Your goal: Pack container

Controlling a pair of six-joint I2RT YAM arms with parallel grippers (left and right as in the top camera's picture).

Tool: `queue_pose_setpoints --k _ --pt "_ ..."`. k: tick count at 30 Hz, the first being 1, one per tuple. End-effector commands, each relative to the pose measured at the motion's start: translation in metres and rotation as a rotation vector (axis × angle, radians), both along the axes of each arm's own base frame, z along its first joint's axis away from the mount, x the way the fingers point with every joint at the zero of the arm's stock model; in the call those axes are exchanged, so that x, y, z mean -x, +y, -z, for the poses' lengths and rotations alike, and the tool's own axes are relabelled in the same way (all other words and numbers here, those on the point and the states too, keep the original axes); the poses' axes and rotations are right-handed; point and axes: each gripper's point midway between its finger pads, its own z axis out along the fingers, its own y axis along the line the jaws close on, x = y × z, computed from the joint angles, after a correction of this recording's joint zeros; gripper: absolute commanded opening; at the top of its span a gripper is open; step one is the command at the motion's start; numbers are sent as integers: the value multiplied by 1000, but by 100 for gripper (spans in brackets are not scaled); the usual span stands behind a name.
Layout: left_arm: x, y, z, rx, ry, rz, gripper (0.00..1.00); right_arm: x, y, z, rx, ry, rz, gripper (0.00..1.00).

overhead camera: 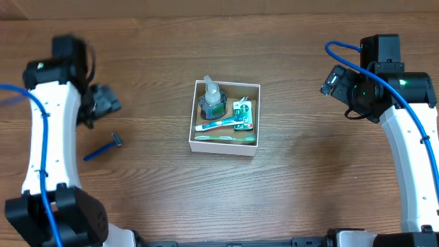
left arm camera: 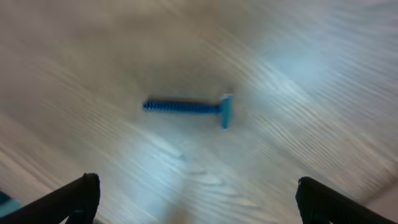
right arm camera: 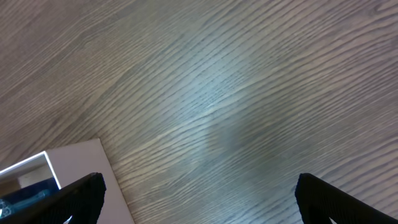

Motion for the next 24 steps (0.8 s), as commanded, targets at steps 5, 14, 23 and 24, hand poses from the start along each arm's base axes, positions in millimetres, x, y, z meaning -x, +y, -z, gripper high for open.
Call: queue_pose_setpoints --k 5,14,23,24 --pt "58 3 90 182 111 -501 100 1 -4 -11 18 -35 6 100" --pt "49 -2 127 230 -7 -846 100 3 -4 -10 18 -25 6 100" --pt "32 20 126 157 -128 -930 100 3 -4 -10 18 -24 6 100" --pt "32 22 126 146 -131 -934 100 3 -4 -10 18 -24 6 100"
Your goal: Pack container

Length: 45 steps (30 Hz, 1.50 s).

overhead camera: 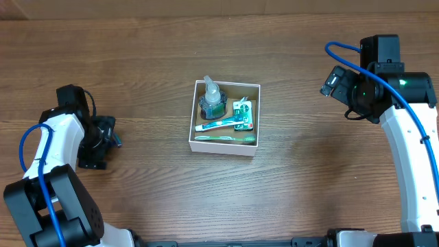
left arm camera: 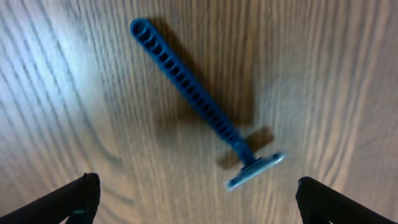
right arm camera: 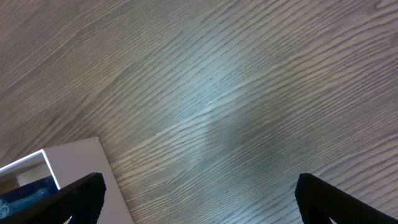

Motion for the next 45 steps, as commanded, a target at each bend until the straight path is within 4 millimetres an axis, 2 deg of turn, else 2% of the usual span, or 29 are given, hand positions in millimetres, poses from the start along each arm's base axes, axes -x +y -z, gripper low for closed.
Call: queue_pose_setpoints --k 1,8,17,22,24,27,31,39,45 --pt "5 12 1 -63 14 -81 100 2 -4 -10 18 -32 6 100" --pt "3 16 18 -65 34 -94 100 2 -4 -10 18 -32 6 100" --pt "17 21 54 -19 141 -122 100 2 -4 -10 18 -30 6 100" --pt "21 24 57 -15 152 -135 100 2 -4 -10 18 -31 6 100" --pt "21 23 57 -12 154 -134 89 2 -4 -10 18 -31 6 100" --pt "20 20 57 6 149 -134 62 2 -4 -10 18 -31 6 100" --pt "18 16 57 30 140 -134 40 2 -4 -10 18 -30 6 100" --pt "20 14 57 40 146 -129 20 2 -4 -10 18 -29 6 100" --pt "18 12 57 55 139 -126 13 2 -4 -10 18 -28 6 100"
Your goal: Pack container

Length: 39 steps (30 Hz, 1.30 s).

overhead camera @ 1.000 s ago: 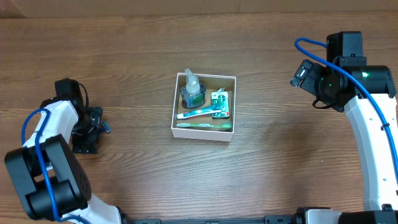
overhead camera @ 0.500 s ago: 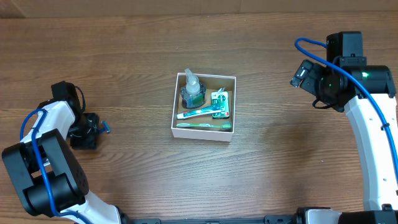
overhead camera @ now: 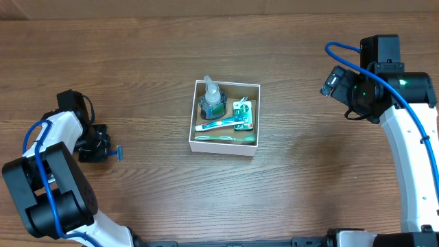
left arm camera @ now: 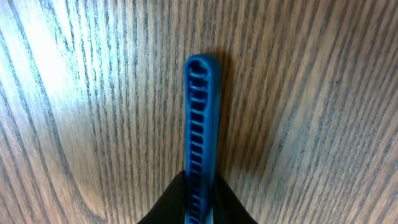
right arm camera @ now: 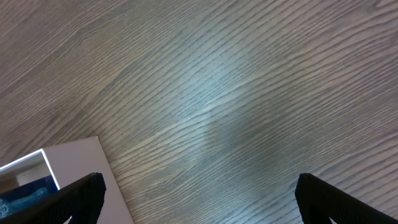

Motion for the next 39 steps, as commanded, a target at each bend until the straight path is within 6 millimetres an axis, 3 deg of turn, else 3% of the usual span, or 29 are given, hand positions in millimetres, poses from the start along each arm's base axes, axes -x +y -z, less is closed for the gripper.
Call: queue_pose_setpoints --k 1,3,7,11,16,19,21,24,26,31,35,39 --pt "12 -6 15 45 55 7 11 2 -4 -10 17 -31 6 100" --pt "11 -6 15 47 51 11 4 2 -4 -10 18 -29 7 100" --pt "6 -4 10 48 43 36 4 2 -6 -11 28 -31 12 100" --pt "-18 4 -15 22 -13 141 4 0 -6 -12 27 -42 12 100" --pt "-65 6 -79 -70 -170 319 4 0 -6 -12 27 -42 12 100" --pt "-99 -9 -138 -168 -315 526 4 -1 -6 -12 28 -43 12 100" --pt "-114 -26 -169 -226 -377 681 4 -2 -6 -12 28 -47 10 100" --pt "-134 -76 -219 -358 -466 1077 4 -4 -6 -13 34 -55 -3 100" --pt "-141 -108 -235 -431 -495 1301 4 -4 -6 -14 35 -58 -4 100" --pt "-138 -193 -240 -521 -507 1787 4 -5 -6 -13 35 -56 -6 100" --pt "-119 -267 -240 -576 -524 2169 4 -5 -6 -11 35 -52 -6 100" --pt "-99 -321 -238 -609 -556 2396 4 -6 -5 -11 35 -49 -6 100"
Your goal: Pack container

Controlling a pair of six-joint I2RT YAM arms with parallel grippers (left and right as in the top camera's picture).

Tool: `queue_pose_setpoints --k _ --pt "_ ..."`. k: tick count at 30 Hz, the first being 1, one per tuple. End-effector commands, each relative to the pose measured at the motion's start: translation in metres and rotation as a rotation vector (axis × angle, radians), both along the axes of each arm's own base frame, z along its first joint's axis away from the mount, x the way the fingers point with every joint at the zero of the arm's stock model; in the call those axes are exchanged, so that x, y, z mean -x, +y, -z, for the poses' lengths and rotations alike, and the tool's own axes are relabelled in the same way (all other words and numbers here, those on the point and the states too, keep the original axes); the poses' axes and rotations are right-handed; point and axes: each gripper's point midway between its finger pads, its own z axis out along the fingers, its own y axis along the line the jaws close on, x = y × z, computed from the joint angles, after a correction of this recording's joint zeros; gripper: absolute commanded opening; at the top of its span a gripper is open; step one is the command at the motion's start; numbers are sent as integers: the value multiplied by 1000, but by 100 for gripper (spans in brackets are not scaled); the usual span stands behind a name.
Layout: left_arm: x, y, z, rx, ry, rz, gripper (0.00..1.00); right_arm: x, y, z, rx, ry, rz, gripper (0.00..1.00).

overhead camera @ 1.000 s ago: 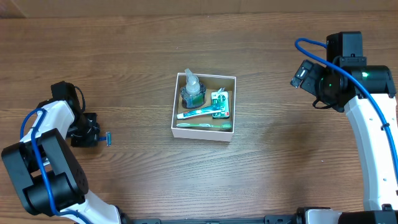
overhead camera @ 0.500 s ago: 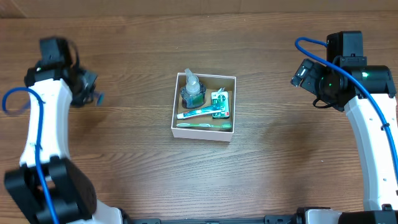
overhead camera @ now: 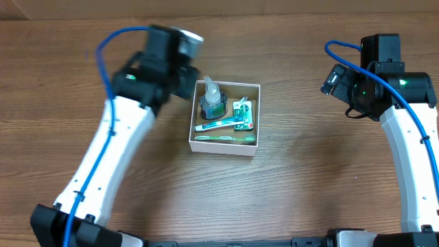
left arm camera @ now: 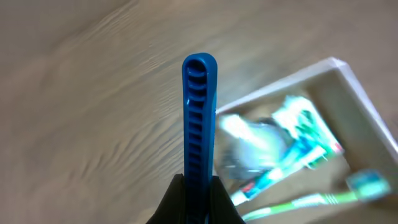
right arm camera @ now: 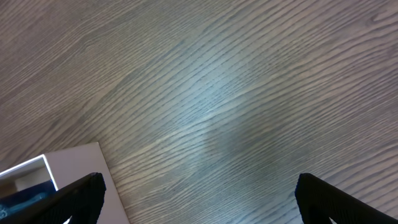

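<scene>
My left gripper (left arm camera: 199, 193) is shut on the blue razor (left arm camera: 199, 118), whose handle sticks up between the fingers in the left wrist view. The arm hangs just left of the white box (overhead camera: 224, 145) at mid table. Inside the box lie a clear bottle (overhead camera: 212, 99), a red-and-white toothbrush (overhead camera: 218, 125), a green toothbrush (overhead camera: 226, 138) and a green packet (overhead camera: 243, 114). The razor itself is hidden under the arm in the overhead view. My right gripper (right arm camera: 198, 199) stands open at the far right, over bare wood, with the box's corner (right arm camera: 37, 177) at its lower left.
The brown wooden table (overhead camera: 309, 178) spreads around the box on every side. The left arm (overhead camera: 130, 130) reaches diagonally from the front left up to the box's left wall. The right arm (overhead camera: 405, 137) stands along the right edge.
My left gripper, then shut on the razor down on the table at the far left, now holds it in the air beside the box's upper left. The right arm has not moved.
The razor first lay loose on the table at the left with my left gripper open above it. Then the gripper was lower, right over it, then shut on its handle. Now it holds the razor next to the box. The right gripper stayed open throughout.
</scene>
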Motion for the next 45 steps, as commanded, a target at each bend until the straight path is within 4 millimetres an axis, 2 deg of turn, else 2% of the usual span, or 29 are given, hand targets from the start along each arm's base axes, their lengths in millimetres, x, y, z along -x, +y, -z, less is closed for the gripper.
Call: queue_pose_setpoints --k 1,4,8,15,18,20,22,24,25,27,28,29,32,35,38,40,41,44,45 --pt "21 -52 0 -136 -60 324 4 0 -3 -8 16 -25 6 100" --pt "33 -78 15 -152 -34 400 4 0 -3 -7 16 -24 6 100" --pt "42 -92 49 -191 61 444 4 0 -3 -7 14 -24 4 100" --pt "48 -87 114 -265 246 448 4 1 -3 -7 14 -19 4 100" --pt "53 -82 130 -287 308 446 4 2 -3 -7 14 -17 4 100" --pt "58 -80 133 -297 333 449 5 1 -3 -7 14 -17 4 100" --pt "59 -77 132 -310 336 445 39 1 -2 -7 11 -18 0 100" --pt "59 -77 125 -308 336 435 62 0 7 -6 -21 -19 -60 100" --pt "58 -79 120 -296 329 420 68 -2 17 -7 -46 -26 -134 100" --pt "56 -84 102 -272 292 408 73 -5 24 -9 -61 -39 -190 100" --pt "56 -88 90 -262 264 413 84 -6 24 -9 -61 -44 -190 100" --pt "54 -89 74 -255 223 410 100 -8 24 -10 -59 -54 -191 100" --pt "44 -82 25 -232 91 329 100 -19 26 -17 -47 -104 -223 100" --pt "30 -59 -11 -196 -6 185 100 -28 34 -24 -31 -153 -266 100" --pt "17 -14 -44 -124 -75 -37 100 -37 46 -28 -30 -190 -297 100" --pt "11 21 -62 -52 -100 -202 100 -43 52 -24 -31 -191 -311 90" --pt "9 44 -71 -3 -113 -299 100 -46 56 -19 -33 -181 -321 77" --pt "8 93 -88 94 -136 -470 100 -53 64 2 -36 -130 -337 51" --pt "9 107 -92 122 -138 -505 100 -56 67 15 -39 -97 -343 40"
